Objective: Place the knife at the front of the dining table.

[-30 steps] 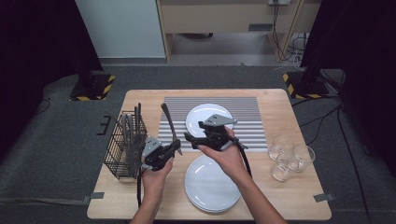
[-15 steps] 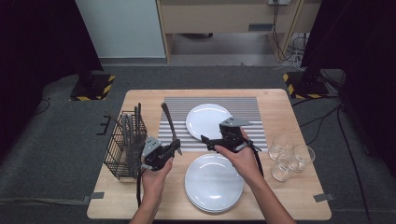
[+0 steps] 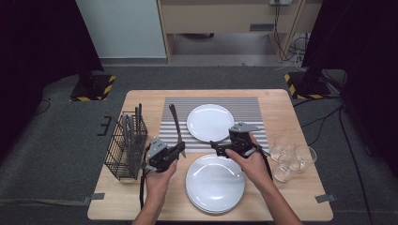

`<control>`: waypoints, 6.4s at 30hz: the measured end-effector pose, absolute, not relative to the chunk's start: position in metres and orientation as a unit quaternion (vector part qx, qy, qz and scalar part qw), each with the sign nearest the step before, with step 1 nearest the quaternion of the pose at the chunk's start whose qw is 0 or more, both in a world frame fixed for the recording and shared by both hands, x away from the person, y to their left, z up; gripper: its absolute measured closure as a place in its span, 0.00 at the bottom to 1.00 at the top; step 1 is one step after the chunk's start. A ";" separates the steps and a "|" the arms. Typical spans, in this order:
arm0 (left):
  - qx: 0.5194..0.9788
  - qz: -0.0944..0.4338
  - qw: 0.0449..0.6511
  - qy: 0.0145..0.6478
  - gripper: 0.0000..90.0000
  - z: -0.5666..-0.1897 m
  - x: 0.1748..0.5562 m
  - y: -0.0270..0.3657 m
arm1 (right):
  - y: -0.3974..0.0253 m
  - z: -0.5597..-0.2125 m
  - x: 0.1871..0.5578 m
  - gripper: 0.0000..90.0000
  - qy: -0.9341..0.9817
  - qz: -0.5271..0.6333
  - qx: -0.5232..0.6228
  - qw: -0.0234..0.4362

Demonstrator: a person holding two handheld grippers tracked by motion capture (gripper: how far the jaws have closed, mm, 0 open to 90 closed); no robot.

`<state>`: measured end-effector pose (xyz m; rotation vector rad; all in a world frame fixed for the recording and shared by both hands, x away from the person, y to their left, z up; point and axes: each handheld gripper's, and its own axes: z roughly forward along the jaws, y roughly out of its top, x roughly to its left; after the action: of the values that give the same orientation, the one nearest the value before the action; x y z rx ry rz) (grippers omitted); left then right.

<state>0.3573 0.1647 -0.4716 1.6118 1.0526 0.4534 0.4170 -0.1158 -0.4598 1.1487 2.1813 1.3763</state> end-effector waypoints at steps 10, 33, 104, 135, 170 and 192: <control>0.677 0.199 0.549 0.448 0.99 -0.462 0.364 0.176 | -0.118 -0.468 0.414 0.07 0.765 0.473 0.408 0.160; 0.678 0.208 0.542 0.450 0.99 -0.450 0.383 0.177 | -0.133 -0.483 0.393 0.17 0.771 0.438 0.410 0.214; 0.659 0.226 0.543 0.468 0.99 -0.423 0.463 0.156 | -0.173 -0.506 0.366 0.15 0.766 0.424 0.433 0.214; 0.655 0.220 0.525 0.497 0.99 -0.456 0.478 0.161 | -0.176 -0.506 0.363 0.15 0.764 0.423 0.436 0.216; 0.656 0.213 0.511 0.512 0.99 -0.479 0.478 0.164 | -0.178 -0.508 0.363 0.15 0.767 0.420 0.438 0.209; 0.654 0.215 0.501 0.525 0.99 -0.487 0.481 0.171 | -0.181 -0.506 0.361 0.15 0.763 0.422 0.441 0.211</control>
<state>0.4806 0.1706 -0.4868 1.5815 1.2680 0.5194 0.3614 -0.1811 -0.5059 1.2254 2.1222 1.1740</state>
